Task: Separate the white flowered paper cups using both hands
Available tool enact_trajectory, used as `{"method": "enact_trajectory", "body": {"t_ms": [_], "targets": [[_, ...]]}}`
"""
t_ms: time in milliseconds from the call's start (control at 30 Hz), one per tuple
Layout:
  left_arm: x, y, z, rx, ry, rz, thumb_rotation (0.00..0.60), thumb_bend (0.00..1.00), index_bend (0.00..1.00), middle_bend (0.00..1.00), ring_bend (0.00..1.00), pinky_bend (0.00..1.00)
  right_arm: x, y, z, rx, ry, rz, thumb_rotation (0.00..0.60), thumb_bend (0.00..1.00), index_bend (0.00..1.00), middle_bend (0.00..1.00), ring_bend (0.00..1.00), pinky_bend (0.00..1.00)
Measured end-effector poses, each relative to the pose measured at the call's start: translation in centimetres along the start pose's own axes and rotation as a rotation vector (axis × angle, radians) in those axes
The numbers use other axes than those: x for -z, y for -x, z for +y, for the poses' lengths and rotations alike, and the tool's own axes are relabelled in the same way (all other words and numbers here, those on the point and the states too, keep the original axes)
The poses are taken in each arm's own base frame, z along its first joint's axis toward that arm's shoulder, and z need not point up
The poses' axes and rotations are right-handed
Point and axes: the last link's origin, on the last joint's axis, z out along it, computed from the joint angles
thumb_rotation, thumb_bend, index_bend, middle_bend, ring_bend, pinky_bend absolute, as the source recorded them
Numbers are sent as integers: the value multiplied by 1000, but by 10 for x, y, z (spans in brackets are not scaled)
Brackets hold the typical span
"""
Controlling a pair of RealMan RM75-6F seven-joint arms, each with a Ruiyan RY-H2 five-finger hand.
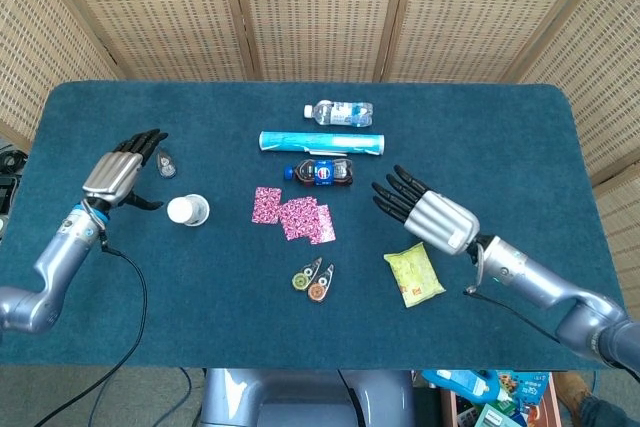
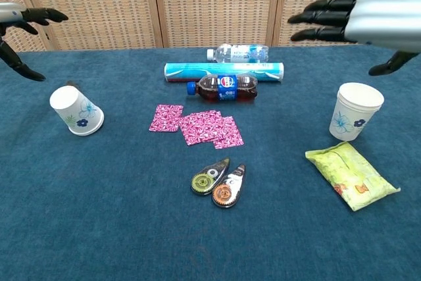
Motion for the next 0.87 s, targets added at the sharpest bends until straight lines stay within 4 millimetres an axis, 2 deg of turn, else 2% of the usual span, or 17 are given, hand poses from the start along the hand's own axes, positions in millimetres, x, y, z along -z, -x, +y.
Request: {"method": "enact_trajectory", "body": {"t_ms": [200,433,667,800,867], "targets": [[37,-18,-5,56,0,83,600,119,0,0,0,2,56,-13,12,-197,264,6,600,0,5,0,0,0],[80,-20,-15,37,-55,154,600,116,0,0,0,0,119,-15,9,-376,528,-4,600,0,0,0,0,0],[123,-12,-15,10,-121,270,600,115,0,0,0,0,156,-16,-9,-562,704,-4,600,0,0,0,0,0],[155,7,-7,10,-163,291,600,116,0,0,0,0,172,-16,-19,-622,774,6,600,0,0,0,0,0],[164,14,-4,11,-165,292,600,116,0,0,0,0,177,-16,-23,-641,794,8,600,0,0,0,0,0]]}}
